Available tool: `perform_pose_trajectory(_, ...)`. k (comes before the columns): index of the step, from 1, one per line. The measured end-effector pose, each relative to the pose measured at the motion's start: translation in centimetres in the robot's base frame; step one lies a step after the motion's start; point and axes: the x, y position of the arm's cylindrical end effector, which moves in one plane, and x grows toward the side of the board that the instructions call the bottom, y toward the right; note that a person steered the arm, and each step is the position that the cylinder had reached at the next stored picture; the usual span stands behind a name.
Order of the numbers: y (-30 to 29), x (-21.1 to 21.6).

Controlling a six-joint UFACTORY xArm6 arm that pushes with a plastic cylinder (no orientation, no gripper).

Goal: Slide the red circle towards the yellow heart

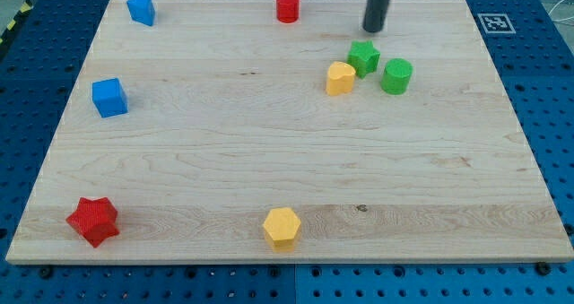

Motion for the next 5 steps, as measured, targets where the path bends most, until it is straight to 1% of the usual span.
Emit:
perform_pose_trajectory(1,-5.5,-3.6)
perform_pose_trajectory(2,-9.6,-5.5)
perform_pose_trajectory(4,-16.2,-5.6)
perform_pose_trajectory(5,-15.1,-5.6)
